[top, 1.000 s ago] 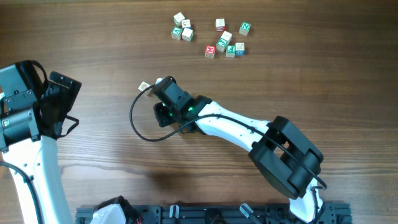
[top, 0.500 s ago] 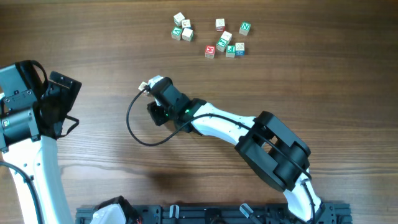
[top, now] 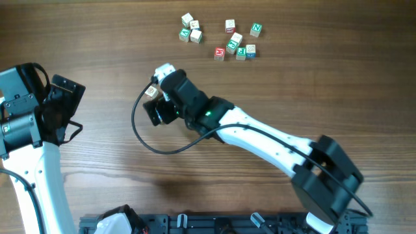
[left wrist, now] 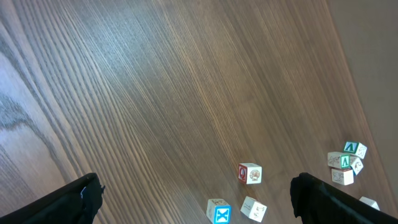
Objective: Form a circle
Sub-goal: 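Carry the blue X block left and set it below the placed blocks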
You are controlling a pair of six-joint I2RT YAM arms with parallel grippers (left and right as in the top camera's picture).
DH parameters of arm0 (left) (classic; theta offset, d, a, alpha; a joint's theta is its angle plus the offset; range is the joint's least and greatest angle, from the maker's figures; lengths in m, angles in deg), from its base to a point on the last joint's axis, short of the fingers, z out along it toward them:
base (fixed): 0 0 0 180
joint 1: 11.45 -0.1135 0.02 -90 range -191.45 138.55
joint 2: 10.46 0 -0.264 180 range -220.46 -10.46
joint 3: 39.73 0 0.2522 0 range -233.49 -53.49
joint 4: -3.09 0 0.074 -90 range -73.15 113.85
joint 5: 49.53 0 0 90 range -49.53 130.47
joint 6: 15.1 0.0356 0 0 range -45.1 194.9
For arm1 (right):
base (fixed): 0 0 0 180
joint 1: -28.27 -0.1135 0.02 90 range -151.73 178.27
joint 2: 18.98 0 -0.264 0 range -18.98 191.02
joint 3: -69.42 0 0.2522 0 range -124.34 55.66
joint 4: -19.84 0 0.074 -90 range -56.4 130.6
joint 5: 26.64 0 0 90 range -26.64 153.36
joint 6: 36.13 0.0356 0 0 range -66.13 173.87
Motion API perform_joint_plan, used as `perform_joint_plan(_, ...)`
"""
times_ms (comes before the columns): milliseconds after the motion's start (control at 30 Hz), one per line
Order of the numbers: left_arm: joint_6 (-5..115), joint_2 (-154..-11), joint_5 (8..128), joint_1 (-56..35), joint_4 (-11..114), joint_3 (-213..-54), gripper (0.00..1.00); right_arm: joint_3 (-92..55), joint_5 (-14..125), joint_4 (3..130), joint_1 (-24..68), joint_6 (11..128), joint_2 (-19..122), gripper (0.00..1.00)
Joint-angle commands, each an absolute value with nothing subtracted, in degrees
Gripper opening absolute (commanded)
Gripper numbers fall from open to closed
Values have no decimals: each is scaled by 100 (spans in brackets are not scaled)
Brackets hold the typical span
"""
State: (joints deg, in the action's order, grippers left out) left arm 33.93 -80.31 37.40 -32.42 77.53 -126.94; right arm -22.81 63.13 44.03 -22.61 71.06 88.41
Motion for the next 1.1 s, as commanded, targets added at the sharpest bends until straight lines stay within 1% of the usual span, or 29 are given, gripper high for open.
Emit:
perform_joint_plan(0, 3463, -8061, 3768, -3218, 7758, -12668, 100, -2207, 7104, 4607, -2079, 7034, 8924, 100)
perform_joint_plan(33, 3463, -8061, 3768, -3218, 7758, -12668, 100, -2144, 7107, 4637, -2018, 7003, 8948, 100)
perform_joint_plan(200, 3463, -8061, 3768, -3218, 7758, -12668, 100, -1995, 7017, 4532, -1900, 5952, 9477, 100)
perform_joint_plan(267, 3463, -8061, 3768, -3218, 7758, -12668, 100, -1995, 6796, 4333, -1898, 5648, 9772, 98)
perform_joint_plan(367, 3463, -8061, 3768, -3218, 7758, -12668, 100, -1995, 6707, 4100, -1852, 5491, 9986, 97)
perform_joint_plan(500, 3463, -8061, 3768, -3218, 7758, -12668, 100, -1995, 6628, 3822, -1852, 5384, 10052, 92)
perform_joint_plan(600, 3463, -8061, 3768, -3218, 7758, -12668, 100, -1995, 6602, 3702, -1852, 5384, 10163, 90)
perform_joint_plan(667, 3463, -8061, 3768, -3218, 7758, -12668, 100, -1995, 6558, 3575, -1852, 5377, 10262, 87)
perform_joint_plan(800, 3463, -8061, 3768, -3220, 7762, -12668, 100, -1995, 6560, 3273, -1852, 5388, 10463, 78)
perform_joint_plan(900, 3463, -8061, 3768, -3218, 7758, -12668, 100, -1995, 6560, 3223, -1852, 5386, 10489, 73)
perform_joint_plan(1000, 3463, -8061, 3768, -3218, 7758, -12668, 100, -1995, 6547, 3103, -1852, 5408, 10592, 66)
perform_joint_plan(1067, 3461, -8061, 3768, -3218, 7758, -12668, 100, -1995, 6519, 3009, -1852, 5404, 10694, 65)
